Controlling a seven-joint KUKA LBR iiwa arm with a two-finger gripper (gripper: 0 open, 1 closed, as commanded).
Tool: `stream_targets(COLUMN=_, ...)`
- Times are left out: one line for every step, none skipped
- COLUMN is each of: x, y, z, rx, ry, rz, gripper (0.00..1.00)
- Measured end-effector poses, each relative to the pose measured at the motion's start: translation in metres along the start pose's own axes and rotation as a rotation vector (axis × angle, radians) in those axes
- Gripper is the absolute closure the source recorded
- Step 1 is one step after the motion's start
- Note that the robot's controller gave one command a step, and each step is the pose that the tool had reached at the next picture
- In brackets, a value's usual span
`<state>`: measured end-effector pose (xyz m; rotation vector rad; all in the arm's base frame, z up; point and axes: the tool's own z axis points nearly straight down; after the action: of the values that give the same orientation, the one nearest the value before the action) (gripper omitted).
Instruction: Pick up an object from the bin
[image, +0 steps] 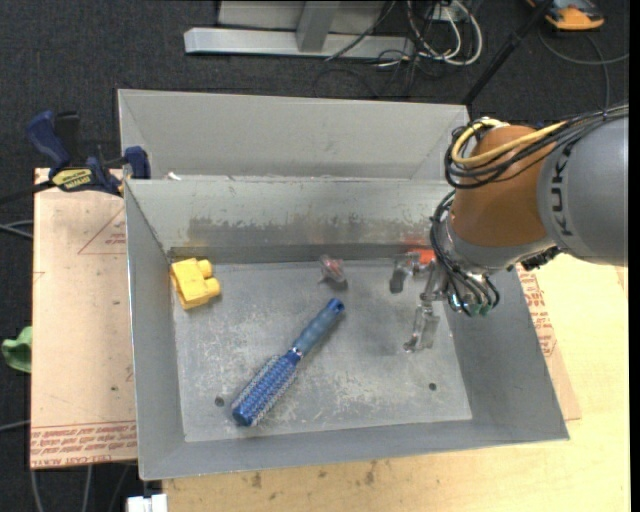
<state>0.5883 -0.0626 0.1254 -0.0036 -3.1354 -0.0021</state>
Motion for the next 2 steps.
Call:
stream_targets(x=-0.024, y=0.066, z=0.014, rx=-0.003, ry=-0.009, rz=0.092, gripper=0.00)
stream_targets(x=0.007, y=0.114, z=0.047, rx=-0.001, ry=-0.004, rz=-0.193, gripper=0.00)
